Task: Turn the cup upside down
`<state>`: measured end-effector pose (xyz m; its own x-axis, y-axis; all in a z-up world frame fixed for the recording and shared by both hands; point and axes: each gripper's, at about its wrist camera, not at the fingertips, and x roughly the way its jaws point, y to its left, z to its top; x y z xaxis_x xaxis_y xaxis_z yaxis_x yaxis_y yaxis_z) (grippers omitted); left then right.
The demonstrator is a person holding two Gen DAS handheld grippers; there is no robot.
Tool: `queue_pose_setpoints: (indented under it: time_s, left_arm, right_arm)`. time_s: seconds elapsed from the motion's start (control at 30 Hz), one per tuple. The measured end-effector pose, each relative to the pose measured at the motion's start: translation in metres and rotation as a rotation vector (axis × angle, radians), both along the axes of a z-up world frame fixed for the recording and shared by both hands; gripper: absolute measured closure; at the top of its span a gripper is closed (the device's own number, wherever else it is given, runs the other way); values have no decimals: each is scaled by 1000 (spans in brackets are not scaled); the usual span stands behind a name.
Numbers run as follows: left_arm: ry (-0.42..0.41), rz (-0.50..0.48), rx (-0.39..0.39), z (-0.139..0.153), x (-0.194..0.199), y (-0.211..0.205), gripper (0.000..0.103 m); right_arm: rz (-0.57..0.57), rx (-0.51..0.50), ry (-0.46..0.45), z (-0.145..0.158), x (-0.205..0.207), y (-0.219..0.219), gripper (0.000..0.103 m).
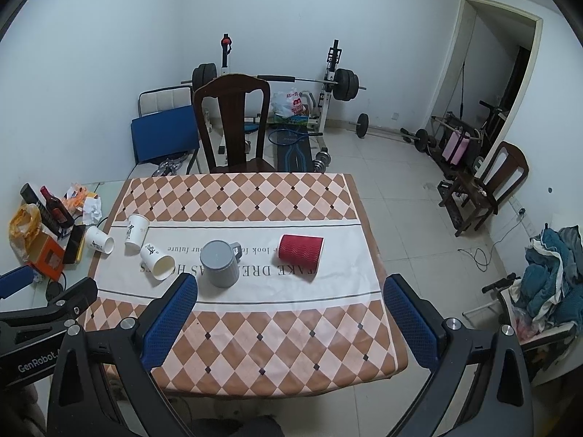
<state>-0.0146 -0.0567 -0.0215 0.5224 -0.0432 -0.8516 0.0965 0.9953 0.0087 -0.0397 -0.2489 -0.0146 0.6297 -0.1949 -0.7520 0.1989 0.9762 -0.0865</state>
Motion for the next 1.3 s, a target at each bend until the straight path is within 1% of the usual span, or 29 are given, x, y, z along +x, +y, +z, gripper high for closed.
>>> queue_pose_setpoints:
  time_s: [0.3, 0.7, 0.9, 1.3]
  left_arm:
    - [-3, 1, 3, 0, 0, 0, 0]
    - [-12, 14, 4, 9, -1, 13, 0]
    - [-3, 18, 19, 8, -3, 17, 0]
    - [-1, 14, 18, 7, -4, 20, 0]
  right_arm:
    - [3, 6, 4, -1, -2, 2, 0]
    - [8, 12, 15, 0, -5, 8, 0]
    - [13, 20, 22, 3, -1, 14, 0]
    - [12, 16, 25, 4, 0, 14, 0]
